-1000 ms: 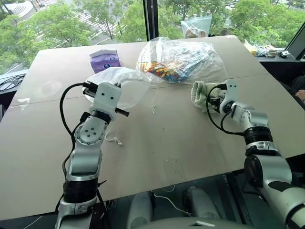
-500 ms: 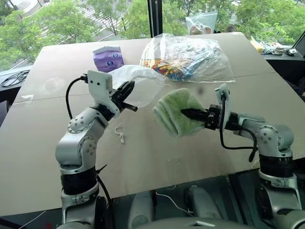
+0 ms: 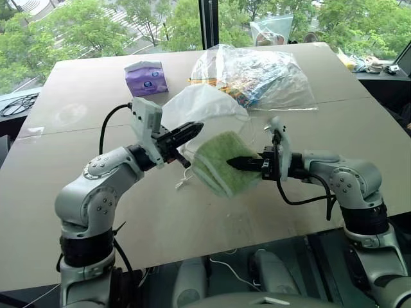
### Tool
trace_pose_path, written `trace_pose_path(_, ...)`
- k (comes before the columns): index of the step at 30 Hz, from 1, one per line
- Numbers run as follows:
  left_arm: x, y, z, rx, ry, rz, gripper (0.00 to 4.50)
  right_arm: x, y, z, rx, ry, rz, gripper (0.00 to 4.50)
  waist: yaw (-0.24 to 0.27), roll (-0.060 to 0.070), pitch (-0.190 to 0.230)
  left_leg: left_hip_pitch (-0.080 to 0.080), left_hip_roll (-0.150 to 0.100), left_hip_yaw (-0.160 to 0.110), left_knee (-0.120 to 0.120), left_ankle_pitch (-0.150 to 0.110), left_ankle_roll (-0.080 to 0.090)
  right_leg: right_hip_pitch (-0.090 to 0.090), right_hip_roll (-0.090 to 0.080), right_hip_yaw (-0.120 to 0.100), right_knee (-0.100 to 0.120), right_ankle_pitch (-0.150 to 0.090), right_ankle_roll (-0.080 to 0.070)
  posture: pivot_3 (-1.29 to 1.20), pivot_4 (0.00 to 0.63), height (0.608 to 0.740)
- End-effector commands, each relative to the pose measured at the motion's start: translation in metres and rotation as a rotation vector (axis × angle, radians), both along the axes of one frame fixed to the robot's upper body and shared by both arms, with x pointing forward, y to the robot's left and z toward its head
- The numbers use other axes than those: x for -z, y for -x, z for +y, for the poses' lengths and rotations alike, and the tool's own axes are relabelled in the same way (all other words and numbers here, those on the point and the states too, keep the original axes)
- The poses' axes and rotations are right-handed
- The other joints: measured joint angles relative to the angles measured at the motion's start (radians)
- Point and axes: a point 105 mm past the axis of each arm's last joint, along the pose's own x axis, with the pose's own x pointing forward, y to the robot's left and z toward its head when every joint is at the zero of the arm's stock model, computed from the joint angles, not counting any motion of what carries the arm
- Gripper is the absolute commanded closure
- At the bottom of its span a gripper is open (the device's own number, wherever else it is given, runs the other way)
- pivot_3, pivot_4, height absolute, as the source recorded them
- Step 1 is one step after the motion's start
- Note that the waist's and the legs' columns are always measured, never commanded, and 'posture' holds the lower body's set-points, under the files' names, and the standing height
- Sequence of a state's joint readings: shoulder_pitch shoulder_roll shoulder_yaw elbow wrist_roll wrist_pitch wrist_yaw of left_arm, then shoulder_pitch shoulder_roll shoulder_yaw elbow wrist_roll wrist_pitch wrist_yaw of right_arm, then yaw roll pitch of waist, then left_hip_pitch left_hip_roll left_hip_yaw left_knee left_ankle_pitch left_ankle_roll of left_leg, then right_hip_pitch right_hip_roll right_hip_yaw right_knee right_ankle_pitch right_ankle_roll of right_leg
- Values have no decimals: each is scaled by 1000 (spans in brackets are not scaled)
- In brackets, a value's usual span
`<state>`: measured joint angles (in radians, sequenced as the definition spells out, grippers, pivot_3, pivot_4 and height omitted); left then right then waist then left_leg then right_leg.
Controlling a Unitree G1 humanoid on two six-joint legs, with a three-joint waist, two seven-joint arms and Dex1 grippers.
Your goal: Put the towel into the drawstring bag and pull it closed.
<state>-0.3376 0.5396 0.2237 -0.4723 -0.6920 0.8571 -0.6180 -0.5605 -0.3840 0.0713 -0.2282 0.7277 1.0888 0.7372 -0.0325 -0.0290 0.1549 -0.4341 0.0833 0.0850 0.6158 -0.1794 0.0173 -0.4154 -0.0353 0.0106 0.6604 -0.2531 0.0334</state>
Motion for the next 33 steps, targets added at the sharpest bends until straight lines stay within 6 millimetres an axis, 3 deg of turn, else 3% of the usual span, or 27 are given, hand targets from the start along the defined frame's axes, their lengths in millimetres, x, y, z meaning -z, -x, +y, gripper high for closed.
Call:
trace_pose_path(1, -6, 17, -10, 113, -49, -56, 4500, -15, -8, 0, 10, 0, -53, 4370, -3, 0, 0, 0, 0, 0, 0, 0, 0, 0, 0, 0, 0, 0, 0, 0, 150, 740)
trace_pose_path(8, -4, 19, -12, 139, -74, -65, 4500, -24, -22, -1, 98, -119, 56, 4370, -1, 0, 1, 0, 0, -1, 0, 0, 0, 0, 0, 0, 1, 0, 0, 0, 150, 740)
trace_pose_path(17, 2, 22, -16, 161, -70, -49, 4500, -49, -34, -15, 148, -541, 341, 4370, 3, 0, 1, 0, 0, 0, 0, 0, 0, 0, 0, 0, 1, 0, 0, 0, 150, 740)
trace_pose_path(23, -1, 24, -20, 171, -48, -54, 4500, -26, -13, 16, 117, -313, 324, 4370, -3, 0, 1, 0, 0, -1, 0, 0, 0, 0, 1, 0, 1, 0, 0, 0, 150, 740)
trace_pose_path(29, -2, 24, -24, 182, -57, -66, 4500, -13, 21, 27, -33, -156, 225, 4370, -2, 0, 1, -1, 0, -1, 0, 0, 0, 0, 0, -1, 0, 0, 0, 0, 150, 740)
trace_pose_path(33, 0, 30, -26, 203, -59, -63, 4500, -8, 13, 23, 21, -176, 237, 4370, -4, 0, 1, 0, 0, -1, 0, 0, 0, 0, 0, 0, 1, 0, 0, 0, 150, 740)
